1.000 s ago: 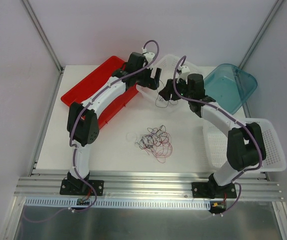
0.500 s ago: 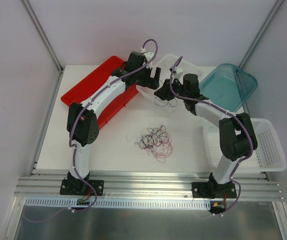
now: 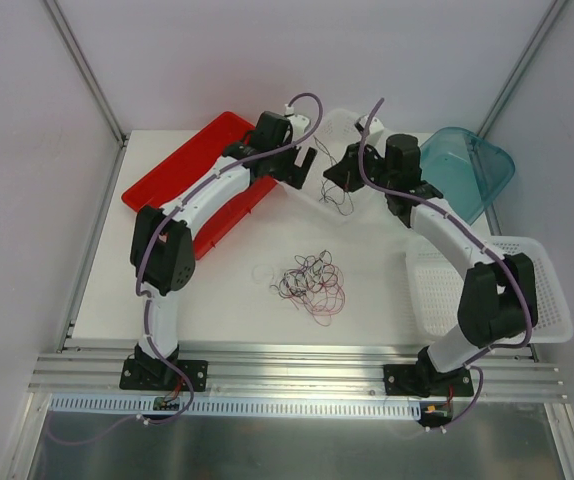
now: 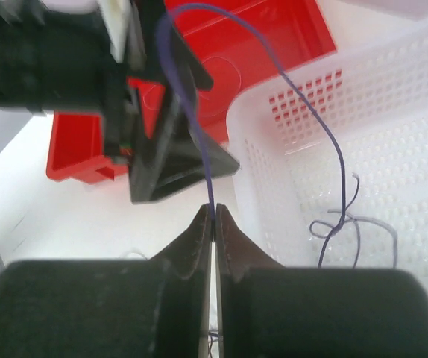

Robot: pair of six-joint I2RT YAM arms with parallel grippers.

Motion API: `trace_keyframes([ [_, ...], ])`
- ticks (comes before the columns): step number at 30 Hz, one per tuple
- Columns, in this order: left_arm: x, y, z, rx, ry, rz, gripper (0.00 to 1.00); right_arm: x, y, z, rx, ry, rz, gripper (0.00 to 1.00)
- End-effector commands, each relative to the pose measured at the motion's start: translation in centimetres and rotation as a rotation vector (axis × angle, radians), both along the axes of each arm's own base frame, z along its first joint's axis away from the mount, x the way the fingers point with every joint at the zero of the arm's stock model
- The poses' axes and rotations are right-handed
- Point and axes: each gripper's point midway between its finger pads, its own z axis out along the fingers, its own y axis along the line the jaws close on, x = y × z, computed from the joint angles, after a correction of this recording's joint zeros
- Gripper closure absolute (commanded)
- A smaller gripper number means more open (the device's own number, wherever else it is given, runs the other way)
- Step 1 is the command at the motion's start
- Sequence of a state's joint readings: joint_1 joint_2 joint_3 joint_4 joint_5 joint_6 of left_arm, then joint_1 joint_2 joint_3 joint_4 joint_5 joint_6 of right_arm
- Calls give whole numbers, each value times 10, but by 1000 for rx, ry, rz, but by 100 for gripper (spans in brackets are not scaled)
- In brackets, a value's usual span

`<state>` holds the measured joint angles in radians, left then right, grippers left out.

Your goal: Untangle the cables

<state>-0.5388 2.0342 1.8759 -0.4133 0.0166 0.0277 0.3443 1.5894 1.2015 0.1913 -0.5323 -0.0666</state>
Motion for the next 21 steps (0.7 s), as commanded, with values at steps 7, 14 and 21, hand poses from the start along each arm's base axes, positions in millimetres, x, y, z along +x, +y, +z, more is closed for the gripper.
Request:
trace_keyframes([
  [7, -25, 15, 34, 173, -143, -87, 1, 27, -26, 64, -29, -106, -116, 99],
  [14, -71, 27, 45, 2, -50, 16, 1, 82, -50, 32, -64, 23, -279, 99],
  [21, -149, 18, 16, -159, 162, 33, 1, 115, -59, 2, -99, 134, -386, 53],
])
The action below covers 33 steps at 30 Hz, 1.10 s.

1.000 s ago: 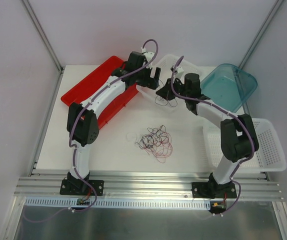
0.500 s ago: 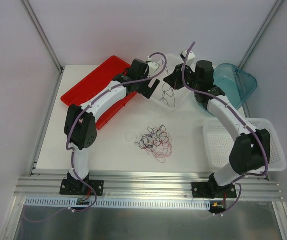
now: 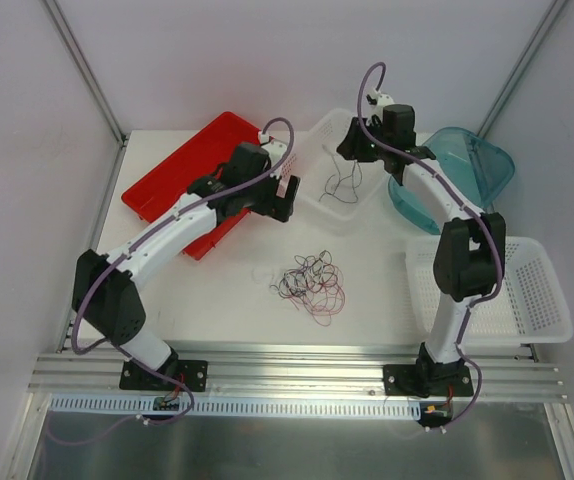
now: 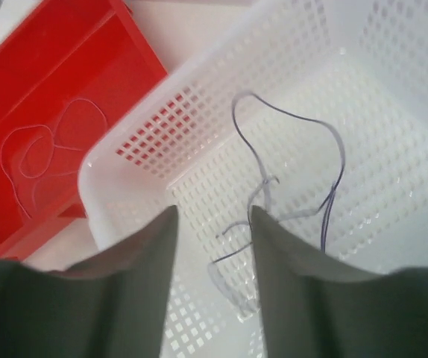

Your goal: Untangle the cables

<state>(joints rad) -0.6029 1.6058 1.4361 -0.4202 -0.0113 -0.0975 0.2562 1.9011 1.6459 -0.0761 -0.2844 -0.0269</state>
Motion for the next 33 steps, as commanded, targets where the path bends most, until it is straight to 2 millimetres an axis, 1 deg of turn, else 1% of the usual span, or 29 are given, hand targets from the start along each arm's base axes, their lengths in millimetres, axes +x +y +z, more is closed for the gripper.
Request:
trace_keyframes([
  [1, -51, -14, -23, -82, 140, -14, 1, 1, -9, 18, -3, 4, -57, 48],
  [2, -60, -11, -23, -80, 140, -15, 1, -7, -9, 26, 17, 7, -68, 39],
  [4, -76, -11, -32, -87, 173, -6, 1, -18, -10, 33, 22, 9, -68, 33],
  [5, -88, -7, -39, -96, 200, 0, 1, -31, -13, 36, 19, 22, -66, 29],
  [6, -94, -6, -42, -106, 217, 5, 1, -40, -13, 39, 19, 31, -60, 27],
  [7, -104, -4, -49, -116, 251, 28, 1, -49, -13, 40, 17, 43, -51, 26],
  [8, -110, -4, -46, -130, 248, 31, 1, -69, -15, 39, 10, 72, -41, 25],
  [9, -114, -2, -46, -133, 247, 49, 1, -83, -7, 37, 12, 91, -4, 25],
  [10, -123, 0, -55, -115, 258, 47, 1, -95, -5, 35, 11, 108, 15, 24],
  [11, -127, 3, -52, -129, 247, 54, 1, -113, -3, 29, -2, 148, 39, 24],
  [12, -132, 4, -54, -143, 261, 69, 1, -135, 5, 28, -9, 163, 83, 24],
  [13, -141, 10, -60, -146, 272, 74, 1, -154, 7, 20, -45, 192, 118, 24],
  [14, -145, 13, -62, -156, 278, 87, 1, -167, 11, 16, -62, 205, 145, 24],
  [15, -148, 14, -64, -177, 286, 103, 1, -190, 22, 12, -79, 215, 195, 25],
  [16, -157, 21, -78, -167, 309, 114, 1, -202, 26, 7, -94, 228, 222, 25],
  [17, -161, 24, -75, -195, 299, 117, 1, -219, 37, 1, -108, 243, 275, 26],
  [18, -164, 25, -78, -210, 310, 133, 1, -235, 39, -11, -114, 270, 307, 27],
  [19, -170, 28, -85, -226, 318, 135, 1, -243, 43, -17, -123, 277, 329, 27],
  [21, -175, 29, -90, -257, 337, 155, 1, -258, 53, -30, -150, 280, 381, 30],
  [22, -181, 31, -96, -265, 351, 159, 1, -263, 55, -41, -161, 296, 393, 31],
  [24, -185, 31, -100, -291, 375, 176, 1, -272, 64, -50, -169, 300, 442, 32],
  [25, -189, 32, -104, -299, 384, 179, 1, -272, 69, -57, -172, 296, 459, 33],
  [26, -190, 30, -102, -319, 389, 179, 1, -275, 74, -59, -174, 295, 480, 33],
  [28, -193, 33, -104, -329, 385, 184, 1, -273, 80, -66, -192, 287, 505, 34],
  [29, -194, 35, -103, -336, 380, 187, 1, -272, 83, -75, -208, 305, 514, 34],
  [31, -197, 38, -103, -351, 376, 195, 1, -270, 90, -83, -214, 306, 544, 36],
  [32, -198, 39, -103, -357, 374, 195, 1, -268, 94, -94, -224, 330, 553, 37],
  [33, -200, 40, -103, -362, 374, 196, 1, -266, 95, -99, -226, 338, 553, 38],
])
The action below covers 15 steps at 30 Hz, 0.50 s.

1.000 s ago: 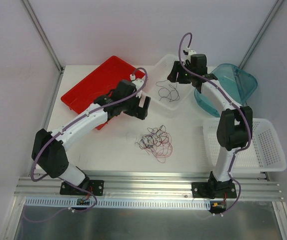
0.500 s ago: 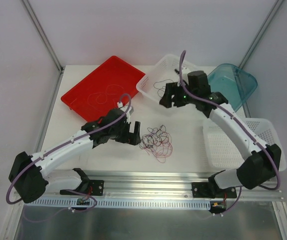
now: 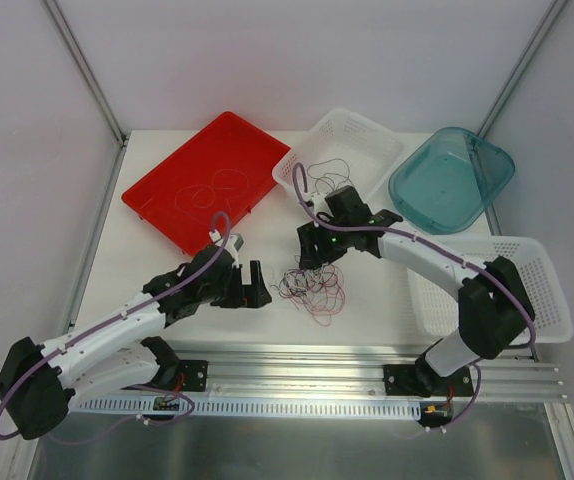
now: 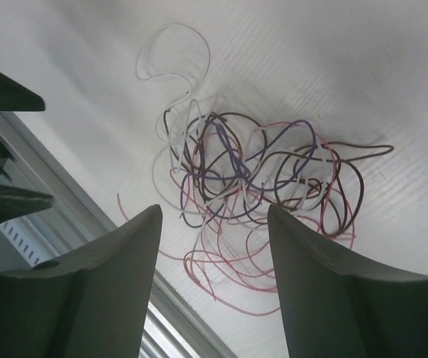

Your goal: Untangle the cables

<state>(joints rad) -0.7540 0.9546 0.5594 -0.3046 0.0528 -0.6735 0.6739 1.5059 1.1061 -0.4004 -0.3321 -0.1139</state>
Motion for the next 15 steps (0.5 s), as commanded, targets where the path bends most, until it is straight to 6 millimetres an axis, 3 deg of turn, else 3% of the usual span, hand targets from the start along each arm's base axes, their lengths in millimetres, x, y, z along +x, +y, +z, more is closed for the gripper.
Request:
trace_keyframes([
  [1, -5, -6, 10, -83, -16, 8, 1, 16, 19, -6, 23, -37, 55, 39],
  [6, -12, -4, 7, -103, -4, 6, 1, 30, 26, -25, 3, -39, 47, 43],
  [15, -14, -3, 0, -86, 9, 2, 1, 35, 38, -28, 0, -60, 53, 48],
])
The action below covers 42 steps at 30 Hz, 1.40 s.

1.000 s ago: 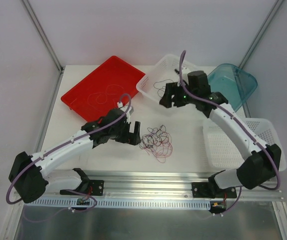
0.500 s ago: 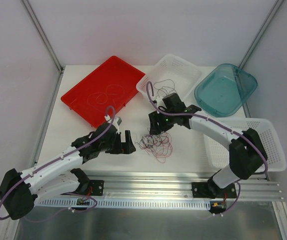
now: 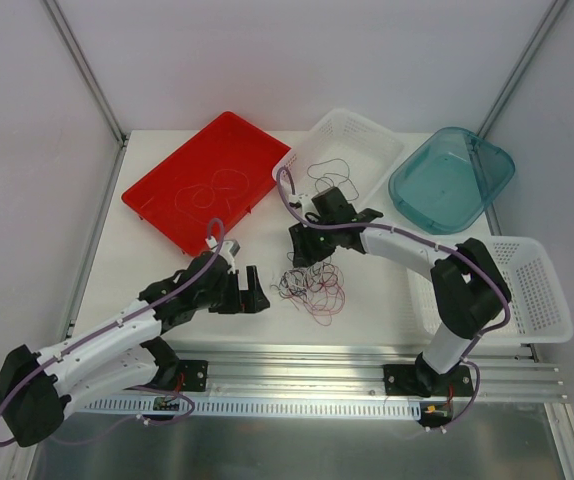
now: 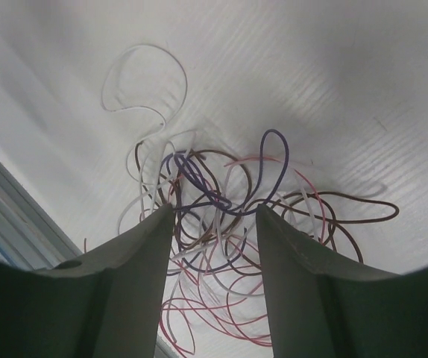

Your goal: Untangle the cables

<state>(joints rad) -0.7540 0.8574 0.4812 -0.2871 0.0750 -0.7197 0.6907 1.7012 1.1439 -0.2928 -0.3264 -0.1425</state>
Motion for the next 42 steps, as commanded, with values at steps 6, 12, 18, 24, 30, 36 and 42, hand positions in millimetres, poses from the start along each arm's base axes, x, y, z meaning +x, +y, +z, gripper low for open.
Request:
trace_keyframes([
  [6, 1, -9, 3, -16, 8, -21, 1, 19, 12, 25, 28, -120, -20, 50],
  [12, 3, -11, 5, -14, 6, -27, 1, 24, 13, 24, 7, -152, -64, 46],
  [18, 4, -13, 5, -14, 15, -20, 1, 30, 13, 16, -18, -160, -97, 47],
  [24, 5, -15, 7, -21, 22, -14, 1, 27, 16, 19, -4, -159, -86, 69],
  [30, 12, -24, 16, -35, 14, -23, 1, 21, 16, 41, 38, -169, -89, 98],
  [36, 18, -32, 26, -48, -3, -27, 1, 15, 12, 100, 121, -238, -112, 99],
  [42, 27, -44, 34, -55, -16, -51, 1, 9, -2, 167, 197, -332, -180, 99],
])
